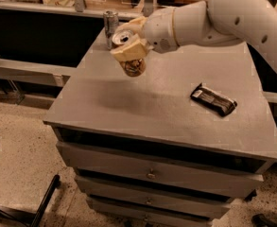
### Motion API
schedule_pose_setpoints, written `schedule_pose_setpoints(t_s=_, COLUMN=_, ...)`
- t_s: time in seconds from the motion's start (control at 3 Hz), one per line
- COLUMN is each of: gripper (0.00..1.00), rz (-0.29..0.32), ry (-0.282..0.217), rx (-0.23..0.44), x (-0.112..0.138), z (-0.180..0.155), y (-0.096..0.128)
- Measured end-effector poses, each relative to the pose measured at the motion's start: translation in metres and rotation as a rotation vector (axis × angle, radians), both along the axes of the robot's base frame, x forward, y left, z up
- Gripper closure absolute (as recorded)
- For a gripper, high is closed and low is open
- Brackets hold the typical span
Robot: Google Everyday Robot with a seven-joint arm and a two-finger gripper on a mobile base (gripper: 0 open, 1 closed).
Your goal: Knock orange can over
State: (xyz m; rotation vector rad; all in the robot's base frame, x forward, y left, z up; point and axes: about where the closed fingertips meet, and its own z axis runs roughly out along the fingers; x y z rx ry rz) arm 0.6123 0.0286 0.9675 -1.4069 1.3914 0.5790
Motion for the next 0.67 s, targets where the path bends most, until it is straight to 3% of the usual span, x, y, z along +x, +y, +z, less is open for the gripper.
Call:
schedule_pose_setpoints(t_s=0.33, gripper=1.00, rz=0.009, ry=-0.011, rx=-0.181, x=-0.005, z=-0.005, y=0.016)
schedule_pose_setpoints(t_s=0.67, gripper=1.00, rz=0.032, ry=0.009, rx=-0.416, x=-0.005, z=-0.017, y=0.027)
